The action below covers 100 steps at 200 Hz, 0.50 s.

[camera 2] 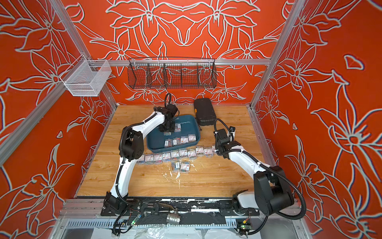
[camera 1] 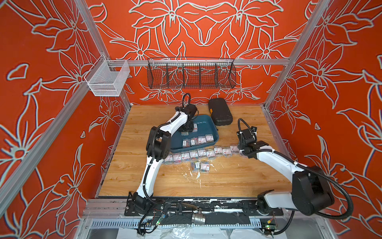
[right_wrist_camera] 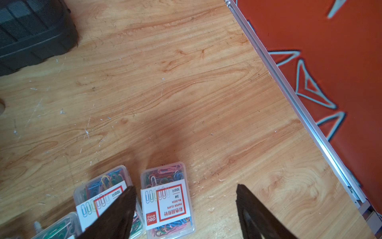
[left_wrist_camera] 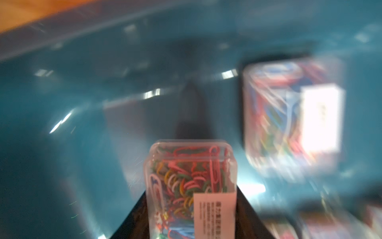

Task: Take the paper clips out of the storage box
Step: Pick up the boxed paper clips from the storage box.

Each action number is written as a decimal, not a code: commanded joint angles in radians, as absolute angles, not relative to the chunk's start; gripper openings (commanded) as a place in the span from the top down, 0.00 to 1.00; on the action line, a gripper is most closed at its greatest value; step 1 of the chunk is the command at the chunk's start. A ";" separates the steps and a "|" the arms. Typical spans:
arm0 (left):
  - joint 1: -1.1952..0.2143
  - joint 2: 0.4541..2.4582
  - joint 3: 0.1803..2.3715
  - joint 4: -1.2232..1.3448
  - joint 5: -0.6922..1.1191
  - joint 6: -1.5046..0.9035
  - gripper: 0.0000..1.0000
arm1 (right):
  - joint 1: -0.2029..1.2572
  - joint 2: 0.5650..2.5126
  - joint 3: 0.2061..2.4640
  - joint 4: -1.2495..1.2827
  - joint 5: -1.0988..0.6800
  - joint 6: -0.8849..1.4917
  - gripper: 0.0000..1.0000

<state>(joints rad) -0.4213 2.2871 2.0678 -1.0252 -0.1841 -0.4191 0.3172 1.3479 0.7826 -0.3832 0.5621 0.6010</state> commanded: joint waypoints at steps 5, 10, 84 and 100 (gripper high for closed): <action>-0.459 2.100 1.985 -1.053 -0.248 -0.495 0.76 | 0.316 1.351 0.798 -0.388 0.568 0.601 0.22; -0.466 2.076 1.962 -1.047 -0.250 -0.504 0.77 | 0.316 1.350 0.796 -0.389 0.567 0.600 0.22; -0.591 1.724 1.534 -0.928 -0.265 -0.655 0.87 | 0.316 1.347 0.795 -0.389 0.567 0.603 0.22; -0.612 1.663 1.431 -0.879 -0.238 -0.681 0.88 | 0.317 1.347 0.794 -0.389 0.568 0.603 0.22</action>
